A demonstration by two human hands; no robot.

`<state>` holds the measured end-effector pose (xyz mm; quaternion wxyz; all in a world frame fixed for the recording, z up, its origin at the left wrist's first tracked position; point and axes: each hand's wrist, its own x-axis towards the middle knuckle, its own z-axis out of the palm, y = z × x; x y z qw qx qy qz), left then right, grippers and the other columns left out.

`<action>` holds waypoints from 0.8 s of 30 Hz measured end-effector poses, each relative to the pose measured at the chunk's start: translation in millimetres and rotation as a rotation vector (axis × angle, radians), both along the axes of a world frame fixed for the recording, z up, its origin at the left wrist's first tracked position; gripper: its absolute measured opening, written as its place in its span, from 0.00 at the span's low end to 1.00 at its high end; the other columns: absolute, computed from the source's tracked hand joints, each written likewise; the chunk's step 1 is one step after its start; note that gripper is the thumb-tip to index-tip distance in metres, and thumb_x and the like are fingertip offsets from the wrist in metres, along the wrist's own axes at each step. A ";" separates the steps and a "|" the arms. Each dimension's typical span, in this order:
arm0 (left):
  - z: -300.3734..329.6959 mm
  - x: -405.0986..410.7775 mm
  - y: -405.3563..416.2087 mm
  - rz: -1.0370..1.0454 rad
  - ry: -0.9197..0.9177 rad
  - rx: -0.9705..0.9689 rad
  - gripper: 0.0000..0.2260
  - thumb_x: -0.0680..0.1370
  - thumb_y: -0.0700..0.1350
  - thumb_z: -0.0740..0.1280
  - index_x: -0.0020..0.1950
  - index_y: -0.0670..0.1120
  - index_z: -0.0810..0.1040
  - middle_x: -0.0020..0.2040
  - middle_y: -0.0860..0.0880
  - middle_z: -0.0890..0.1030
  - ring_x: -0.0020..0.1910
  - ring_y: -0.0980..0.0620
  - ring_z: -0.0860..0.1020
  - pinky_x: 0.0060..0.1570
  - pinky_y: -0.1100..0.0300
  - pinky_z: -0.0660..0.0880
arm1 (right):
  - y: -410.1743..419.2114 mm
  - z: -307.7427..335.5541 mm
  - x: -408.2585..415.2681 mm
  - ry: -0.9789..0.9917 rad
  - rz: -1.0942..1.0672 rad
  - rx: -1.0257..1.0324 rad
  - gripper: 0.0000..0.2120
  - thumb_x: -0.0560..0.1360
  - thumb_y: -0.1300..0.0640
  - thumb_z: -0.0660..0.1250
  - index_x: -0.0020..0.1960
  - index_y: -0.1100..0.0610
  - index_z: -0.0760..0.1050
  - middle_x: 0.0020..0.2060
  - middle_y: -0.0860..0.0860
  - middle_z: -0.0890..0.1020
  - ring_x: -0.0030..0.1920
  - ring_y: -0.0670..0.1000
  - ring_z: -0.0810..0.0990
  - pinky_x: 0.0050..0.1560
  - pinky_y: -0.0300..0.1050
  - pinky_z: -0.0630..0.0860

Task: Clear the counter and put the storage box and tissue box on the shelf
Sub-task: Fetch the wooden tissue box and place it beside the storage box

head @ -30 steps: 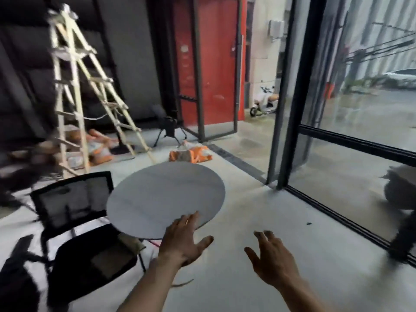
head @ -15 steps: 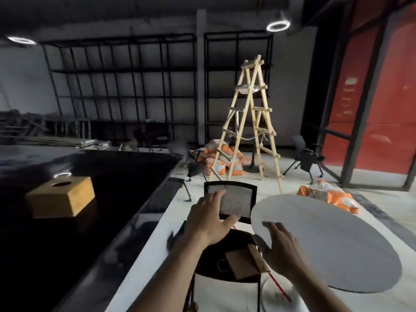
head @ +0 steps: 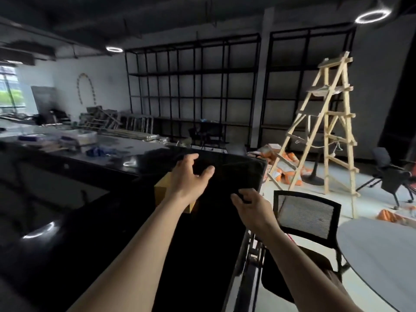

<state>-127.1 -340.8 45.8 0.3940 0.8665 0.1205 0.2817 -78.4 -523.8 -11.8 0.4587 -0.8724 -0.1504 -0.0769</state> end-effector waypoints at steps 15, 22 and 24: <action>-65.7 31.6 124.4 0.184 0.286 -0.601 0.37 0.75 0.68 0.62 0.80 0.53 0.60 0.79 0.50 0.64 0.76 0.44 0.66 0.73 0.45 0.63 | 118.7 -10.7 73.6 0.546 0.246 0.258 0.39 0.74 0.41 0.71 0.80 0.50 0.61 0.75 0.54 0.72 0.70 0.57 0.74 0.68 0.58 0.76; -74.7 48.9 111.7 0.269 0.238 -0.591 0.18 0.82 0.54 0.62 0.67 0.46 0.78 0.60 0.47 0.80 0.59 0.46 0.77 0.62 0.50 0.72 | 131.6 -19.7 95.0 0.622 0.340 0.339 0.23 0.79 0.42 0.65 0.69 0.53 0.76 0.60 0.52 0.81 0.58 0.53 0.80 0.64 0.58 0.79; -75.9 48.2 104.1 0.274 0.212 -0.600 0.16 0.82 0.51 0.62 0.67 0.46 0.78 0.57 0.46 0.81 0.55 0.47 0.78 0.58 0.50 0.73 | 128.0 -17.8 93.1 0.599 0.328 0.327 0.15 0.80 0.44 0.65 0.59 0.52 0.80 0.56 0.52 0.82 0.55 0.53 0.81 0.60 0.58 0.81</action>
